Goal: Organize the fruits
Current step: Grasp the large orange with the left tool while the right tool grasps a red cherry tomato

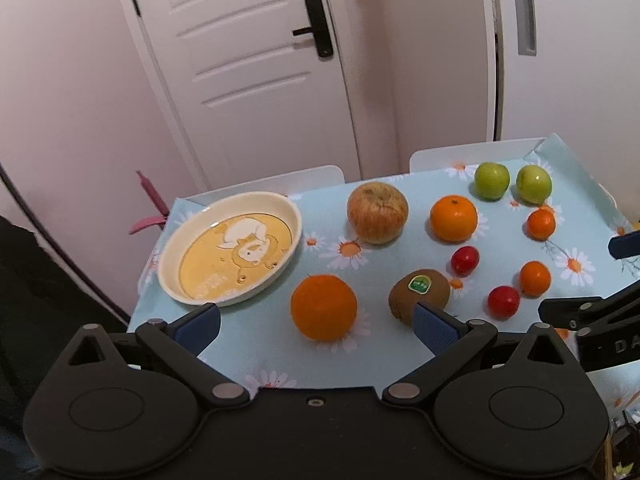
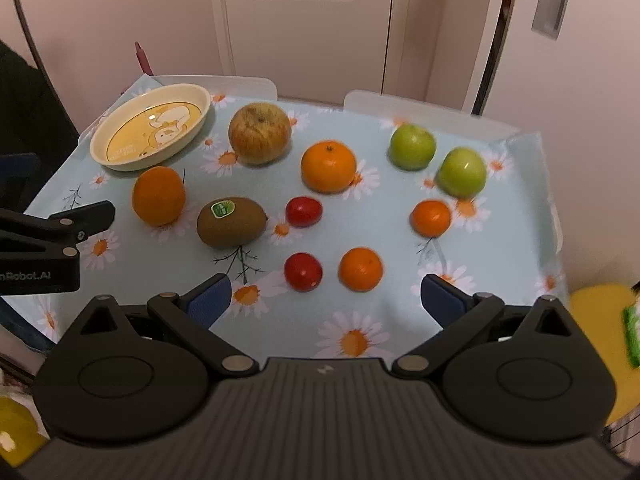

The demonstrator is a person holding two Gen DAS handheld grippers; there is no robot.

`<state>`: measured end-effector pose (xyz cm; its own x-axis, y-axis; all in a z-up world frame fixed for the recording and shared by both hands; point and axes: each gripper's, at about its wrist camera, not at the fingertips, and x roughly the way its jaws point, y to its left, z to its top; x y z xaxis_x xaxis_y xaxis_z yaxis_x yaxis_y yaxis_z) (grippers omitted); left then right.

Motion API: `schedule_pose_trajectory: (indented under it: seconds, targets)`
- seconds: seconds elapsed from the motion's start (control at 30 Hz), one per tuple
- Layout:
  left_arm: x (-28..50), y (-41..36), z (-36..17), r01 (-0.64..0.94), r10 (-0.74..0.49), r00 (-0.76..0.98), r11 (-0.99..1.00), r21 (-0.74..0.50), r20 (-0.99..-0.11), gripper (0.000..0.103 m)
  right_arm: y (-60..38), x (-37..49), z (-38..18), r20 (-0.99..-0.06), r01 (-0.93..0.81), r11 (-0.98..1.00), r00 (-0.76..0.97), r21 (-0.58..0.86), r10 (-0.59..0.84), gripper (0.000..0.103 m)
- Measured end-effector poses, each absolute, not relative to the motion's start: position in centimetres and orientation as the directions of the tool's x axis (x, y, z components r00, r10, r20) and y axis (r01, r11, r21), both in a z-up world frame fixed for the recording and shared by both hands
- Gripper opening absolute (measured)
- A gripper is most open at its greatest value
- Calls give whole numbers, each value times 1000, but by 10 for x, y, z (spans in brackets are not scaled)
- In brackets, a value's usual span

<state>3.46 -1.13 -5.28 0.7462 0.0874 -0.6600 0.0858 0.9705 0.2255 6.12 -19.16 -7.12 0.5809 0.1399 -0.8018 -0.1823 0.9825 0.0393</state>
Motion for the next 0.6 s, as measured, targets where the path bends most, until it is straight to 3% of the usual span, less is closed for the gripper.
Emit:
schedule_pose_trajectory:
  seconds: [0.23,0.43,0.6]
  targets:
    - [63,3,-85,228,22,742,931,284,-670,101,-188,75,-102,-827,-49,993,549,112,120,103]
    - [84,11,-111,370,-54,706,879,302,-706,87,-171,83,-119,-839,32,998,543,56,29,103]
    - [95,19,-121,436,-106,689,851,293,-717,84,-158,89,-127,-840,91,995,542,47,-10,97]
